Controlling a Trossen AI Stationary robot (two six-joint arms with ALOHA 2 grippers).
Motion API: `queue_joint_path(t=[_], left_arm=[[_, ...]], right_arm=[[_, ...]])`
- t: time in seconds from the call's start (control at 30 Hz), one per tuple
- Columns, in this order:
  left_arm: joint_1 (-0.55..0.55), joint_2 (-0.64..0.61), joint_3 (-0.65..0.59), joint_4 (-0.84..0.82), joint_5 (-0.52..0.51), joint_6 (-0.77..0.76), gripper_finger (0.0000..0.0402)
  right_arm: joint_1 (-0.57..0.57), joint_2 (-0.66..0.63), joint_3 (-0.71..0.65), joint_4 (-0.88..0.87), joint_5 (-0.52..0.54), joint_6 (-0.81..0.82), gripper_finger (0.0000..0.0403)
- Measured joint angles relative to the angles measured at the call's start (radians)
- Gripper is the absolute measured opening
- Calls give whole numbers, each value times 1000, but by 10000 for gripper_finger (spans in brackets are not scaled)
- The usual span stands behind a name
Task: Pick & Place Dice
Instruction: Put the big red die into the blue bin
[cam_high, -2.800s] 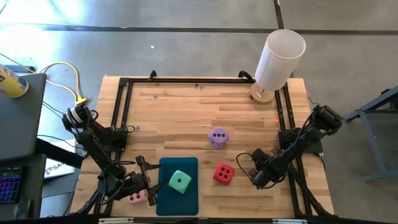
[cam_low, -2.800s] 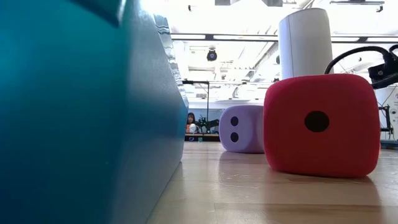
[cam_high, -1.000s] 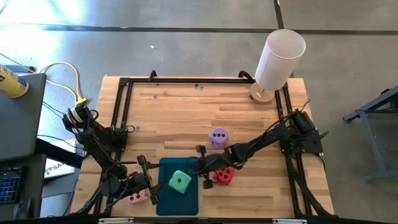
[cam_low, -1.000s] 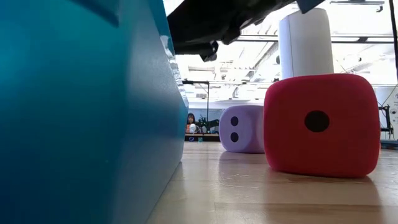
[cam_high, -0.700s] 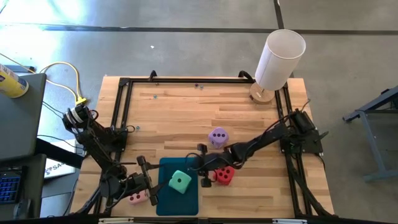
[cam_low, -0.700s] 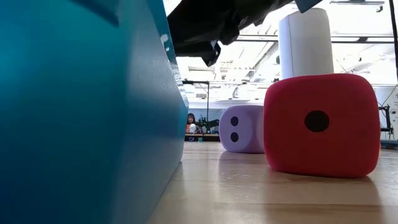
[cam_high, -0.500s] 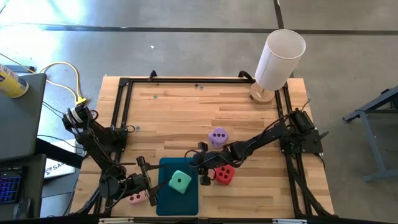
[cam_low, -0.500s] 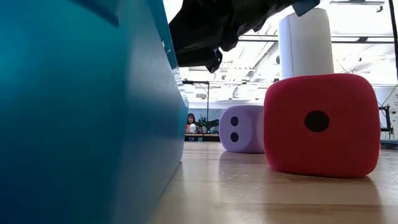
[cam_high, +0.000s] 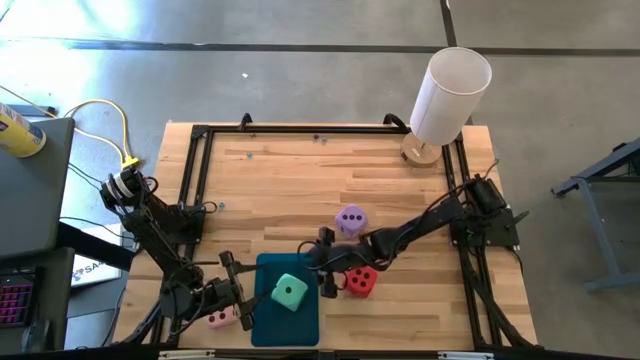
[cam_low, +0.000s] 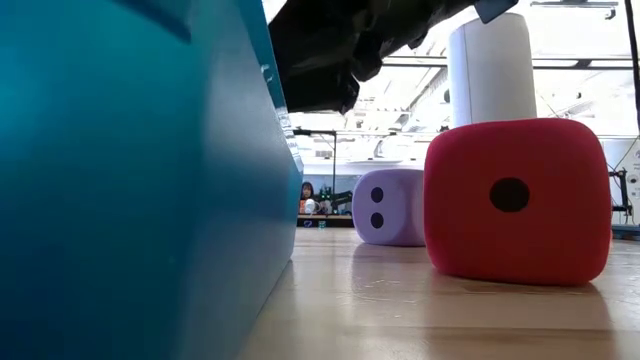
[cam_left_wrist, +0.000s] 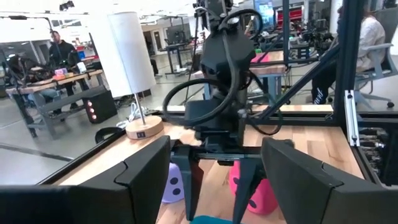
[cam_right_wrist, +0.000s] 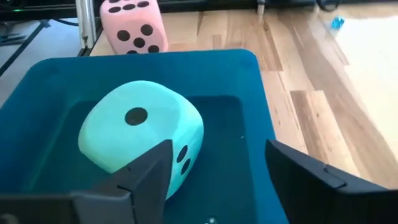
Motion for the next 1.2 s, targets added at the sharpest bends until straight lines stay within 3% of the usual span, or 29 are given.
queue_joint_path(t=[0.17, 0.3, 0.57, 0.7, 0.87, 1.1, 1.2], left_arm=[[4, 0, 0, -5, 0, -30, 246], [25, -1, 0, 74, 3, 64, 246], [50, -3, 0, 216, -13, 243, 246], [49, -3, 0, 219, -82, 251, 246], [57, -3, 0, 219, -151, 268, 246], [80, -3, 0, 219, -160, 326, 246], [82, -3, 0, 219, -161, 327, 246]], right_arm=[[29, -4, 0, 104, 87, -90, 287], [63, -61, -1, 69, 146, -242, 298], [137, -316, 0, -135, 462, -254, 297], [160, -385, 0, -248, 476, -238, 297], [157, -412, 0, -248, 468, -232, 305], [115, -395, 0, -325, 461, -156, 382], [99, -386, -1, -387, 426, -94, 392]])
